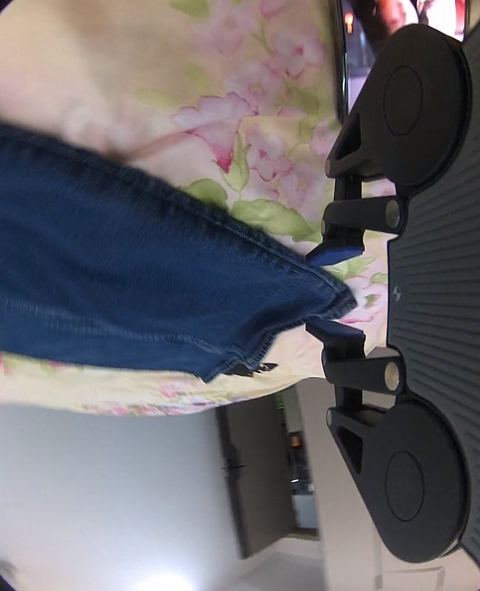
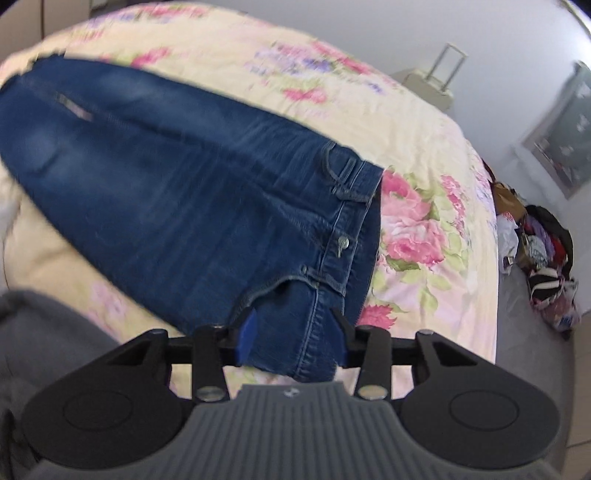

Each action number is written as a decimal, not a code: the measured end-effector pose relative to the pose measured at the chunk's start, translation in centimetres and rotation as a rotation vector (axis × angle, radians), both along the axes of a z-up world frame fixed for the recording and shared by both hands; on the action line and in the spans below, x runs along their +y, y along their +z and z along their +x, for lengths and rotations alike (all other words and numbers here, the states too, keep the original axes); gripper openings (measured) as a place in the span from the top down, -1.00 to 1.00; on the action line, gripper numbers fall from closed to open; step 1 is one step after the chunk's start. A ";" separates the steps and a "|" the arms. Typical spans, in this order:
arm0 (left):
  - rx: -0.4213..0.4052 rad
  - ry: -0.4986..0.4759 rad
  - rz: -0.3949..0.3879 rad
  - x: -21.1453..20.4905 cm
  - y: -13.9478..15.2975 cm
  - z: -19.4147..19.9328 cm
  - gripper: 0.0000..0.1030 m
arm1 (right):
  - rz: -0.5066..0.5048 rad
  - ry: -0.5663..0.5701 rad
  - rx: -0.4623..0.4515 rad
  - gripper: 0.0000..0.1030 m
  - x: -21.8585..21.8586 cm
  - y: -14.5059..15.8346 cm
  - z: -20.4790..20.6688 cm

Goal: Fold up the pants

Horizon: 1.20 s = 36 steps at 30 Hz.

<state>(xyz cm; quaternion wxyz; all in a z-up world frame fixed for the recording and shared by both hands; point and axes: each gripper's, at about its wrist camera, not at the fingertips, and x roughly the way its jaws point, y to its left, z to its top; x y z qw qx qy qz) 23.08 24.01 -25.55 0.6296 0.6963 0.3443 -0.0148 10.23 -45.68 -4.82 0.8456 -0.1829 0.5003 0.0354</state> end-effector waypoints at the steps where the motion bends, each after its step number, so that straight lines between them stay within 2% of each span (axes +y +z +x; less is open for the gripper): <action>1: 0.014 -0.013 0.016 0.1 -0.7 0.3 0.09 | -0.006 0.025 0.023 0.27 0.1 -0.6 0.1; 5: 0.025 -0.017 0.033 -0.6 -2.5 1.1 0.05 | -0.056 0.127 0.106 0.27 0.9 -2.8 0.7; 6: 0.020 -0.010 0.030 -0.8 -2.7 1.2 0.18 | -0.067 0.148 0.122 0.27 1.0 -3.3 0.8; 7: 0.018 0.009 0.020 -1.0 -2.7 1.4 0.44 | -0.074 0.164 0.140 0.27 1.0 -3.9 0.9; 9: 0.014 0.051 -0.015 -1.3 -2.3 1.5 0.69 | -0.085 0.187 0.176 0.28 1.1 -4.8 0.8; 10: -0.007 0.068 -0.034 -1.6 -1.9 1.5 0.85 | -0.088 0.195 0.193 0.35 0.9 -5.3 0.8; 11: -0.035 0.091 -0.063 -1.7 -1.3 1.6 0.87 | -0.089 0.201 0.207 0.47 0.7 -5.8 0.8; 12: -0.063 0.125 -0.106 -1.8 -0.4 2.0 0.89 | -0.086 0.211 0.219 0.48 0.6 -6.2 0.8; 17: -0.202 0.308 -0.335 -2.3 4.9 3.5 0.90 | -0.084 0.278 0.252 0.48 0.0 -8.2 0.4; 21: -0.254 0.423 -0.443 -2.7 8.3 4.5 0.90 | -0.063 0.337 0.282 0.48 -0.4 -9.9 1.1; 25: -0.275 0.507 -0.484 -3.2 10.6 5.1 0.90 | -0.059 0.389 0.302 0.45 -0.3 -11.7 2.1; 28: -0.298 0.569 -0.515 -3.6 11.6 5.2 0.90 | -0.100 0.452 0.301 0.47 0.2 -13.1 1.9; 32: -0.324 0.652 -0.552 -3.7 12.0 5.9 0.91 | -0.153 0.493 0.250 0.76 0.1 -13.9 1.1; 36: -0.345 0.687 -0.571 -3.7 12.3 6.4 0.91 | -0.180 0.496 0.193 0.91 0.3 -13.7 0.1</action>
